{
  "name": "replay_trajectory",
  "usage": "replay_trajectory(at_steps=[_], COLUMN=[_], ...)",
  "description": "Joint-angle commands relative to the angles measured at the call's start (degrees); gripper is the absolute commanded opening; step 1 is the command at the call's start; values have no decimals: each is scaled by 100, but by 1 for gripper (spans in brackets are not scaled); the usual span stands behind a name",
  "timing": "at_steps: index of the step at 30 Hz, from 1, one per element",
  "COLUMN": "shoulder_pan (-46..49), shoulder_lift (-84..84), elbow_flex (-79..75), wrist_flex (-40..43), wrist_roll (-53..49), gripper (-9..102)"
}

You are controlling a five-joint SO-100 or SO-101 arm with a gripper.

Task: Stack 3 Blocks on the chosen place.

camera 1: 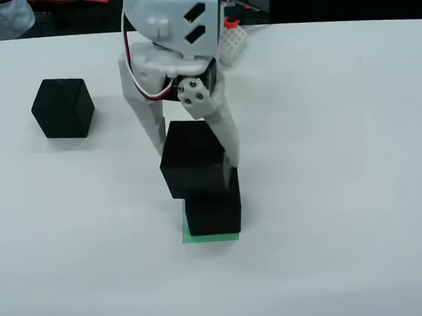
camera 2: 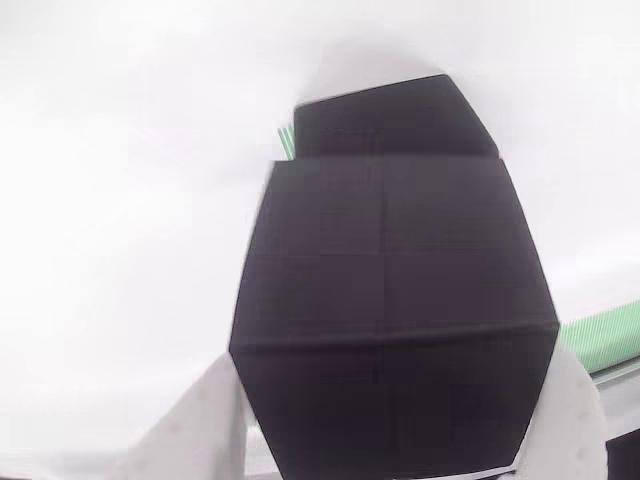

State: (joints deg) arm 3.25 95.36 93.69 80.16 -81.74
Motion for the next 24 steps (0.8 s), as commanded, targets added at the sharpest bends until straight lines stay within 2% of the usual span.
replay_trajectory(at_steps=[1, 13, 24], shoulder_pan=[-35, 18, 18], shoulder_lift=[18, -9, 70], elbow_flex=[-18, -158, -492], wrist_flex=[-35, -88, 202], wrist_roll=[-18, -18, -26], gripper=[32, 37, 43])
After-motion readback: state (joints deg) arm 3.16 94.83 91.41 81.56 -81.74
